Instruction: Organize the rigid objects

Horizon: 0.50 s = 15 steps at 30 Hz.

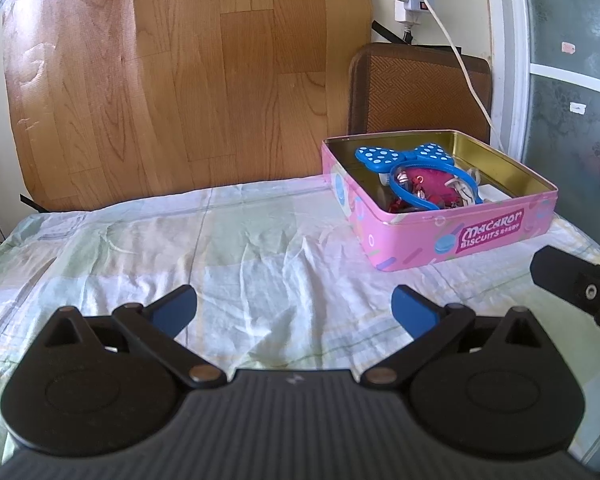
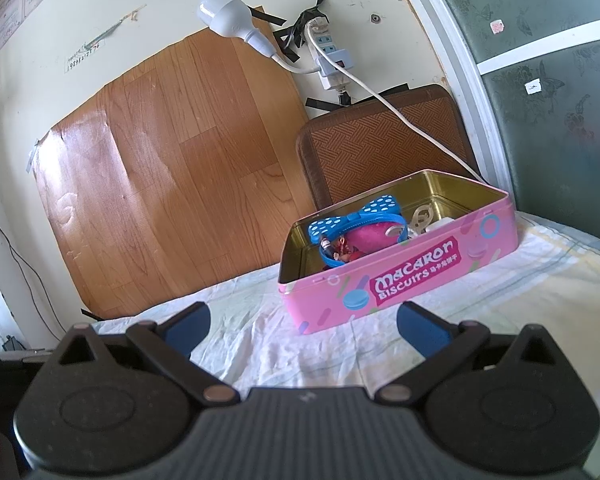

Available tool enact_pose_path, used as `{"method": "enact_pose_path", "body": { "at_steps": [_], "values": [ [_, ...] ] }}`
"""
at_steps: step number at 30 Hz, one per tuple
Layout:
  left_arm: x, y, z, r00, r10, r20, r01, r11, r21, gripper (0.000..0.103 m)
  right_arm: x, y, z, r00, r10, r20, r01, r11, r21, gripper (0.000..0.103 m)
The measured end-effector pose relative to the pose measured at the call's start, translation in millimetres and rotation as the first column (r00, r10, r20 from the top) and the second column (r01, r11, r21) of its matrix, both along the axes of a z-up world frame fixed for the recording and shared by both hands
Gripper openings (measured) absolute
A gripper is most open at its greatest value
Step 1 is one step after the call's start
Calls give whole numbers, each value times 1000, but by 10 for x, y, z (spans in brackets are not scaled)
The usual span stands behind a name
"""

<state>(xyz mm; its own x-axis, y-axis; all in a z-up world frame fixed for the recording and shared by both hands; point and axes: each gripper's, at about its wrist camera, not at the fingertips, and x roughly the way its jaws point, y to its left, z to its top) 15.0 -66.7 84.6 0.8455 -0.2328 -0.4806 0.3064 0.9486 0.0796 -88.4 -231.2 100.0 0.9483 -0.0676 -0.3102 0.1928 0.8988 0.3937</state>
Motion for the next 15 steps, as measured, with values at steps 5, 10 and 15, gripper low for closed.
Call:
{"method": "enact_pose_path", "body": {
  "at_steps": [5, 10, 15],
  "values": [
    [14, 1, -7, 1000, -4, -12, 4, 1000, -5, 103, -6, 6, 2, 1000, -2, 1, 2, 1000, 0, 103],
    [13, 2, -8, 1000, -20, -12, 19, 1000, -15, 103, 1, 8, -7, 1000, 0, -1, 0, 1000, -2, 103],
    [-56, -34, -12, 996, -83, 9, 84, 996, -25, 103, 3, 25, -11, 1000, -1, 2, 1, 1000, -9, 103]
  ]
}}
